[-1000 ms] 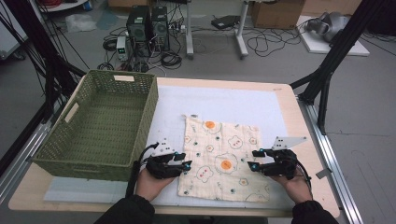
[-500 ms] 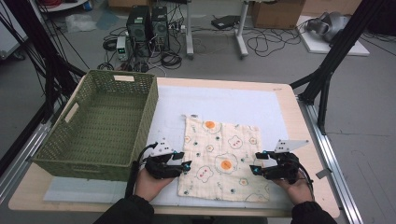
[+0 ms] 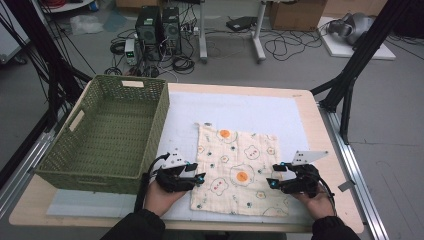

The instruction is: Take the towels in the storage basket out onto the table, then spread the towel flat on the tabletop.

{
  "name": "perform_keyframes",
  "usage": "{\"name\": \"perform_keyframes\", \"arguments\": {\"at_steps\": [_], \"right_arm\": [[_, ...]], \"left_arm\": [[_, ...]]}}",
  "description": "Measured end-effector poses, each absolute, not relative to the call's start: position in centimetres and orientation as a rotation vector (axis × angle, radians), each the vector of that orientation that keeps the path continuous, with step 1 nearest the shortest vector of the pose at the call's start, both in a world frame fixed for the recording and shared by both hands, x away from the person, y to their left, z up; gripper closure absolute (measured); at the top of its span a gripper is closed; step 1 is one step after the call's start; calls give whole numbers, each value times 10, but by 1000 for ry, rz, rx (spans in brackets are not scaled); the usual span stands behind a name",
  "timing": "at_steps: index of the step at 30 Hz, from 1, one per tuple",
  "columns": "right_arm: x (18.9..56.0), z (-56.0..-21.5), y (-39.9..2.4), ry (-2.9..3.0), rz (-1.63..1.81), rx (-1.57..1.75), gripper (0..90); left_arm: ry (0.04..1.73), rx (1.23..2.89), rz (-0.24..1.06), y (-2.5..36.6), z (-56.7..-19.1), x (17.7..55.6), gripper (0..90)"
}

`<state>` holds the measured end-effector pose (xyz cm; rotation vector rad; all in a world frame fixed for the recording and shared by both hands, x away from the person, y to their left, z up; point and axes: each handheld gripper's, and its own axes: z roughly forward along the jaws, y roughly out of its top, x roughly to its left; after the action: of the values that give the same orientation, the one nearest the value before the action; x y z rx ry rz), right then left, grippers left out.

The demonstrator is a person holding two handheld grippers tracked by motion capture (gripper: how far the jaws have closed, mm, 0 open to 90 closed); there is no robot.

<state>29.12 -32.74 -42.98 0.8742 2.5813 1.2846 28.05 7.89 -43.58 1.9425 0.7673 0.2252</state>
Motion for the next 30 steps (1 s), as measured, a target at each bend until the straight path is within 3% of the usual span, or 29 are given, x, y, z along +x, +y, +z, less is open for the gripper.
{"name": "perform_keyframes", "arguments": {"at_steps": [9, 20, 30], "right_arm": [[291, -432, -325, 2608, 1252, 869, 386], [307, -434, -331, 2575, 1230, 945, 478], [350, -420, -332, 2539, 1132, 978, 516]], "left_arm": [[768, 1951, 231, 78, -436, 280, 523], [801, 1969, 268, 71, -435, 286, 554], [923, 1980, 370, 50, -424, 329, 626]]}}
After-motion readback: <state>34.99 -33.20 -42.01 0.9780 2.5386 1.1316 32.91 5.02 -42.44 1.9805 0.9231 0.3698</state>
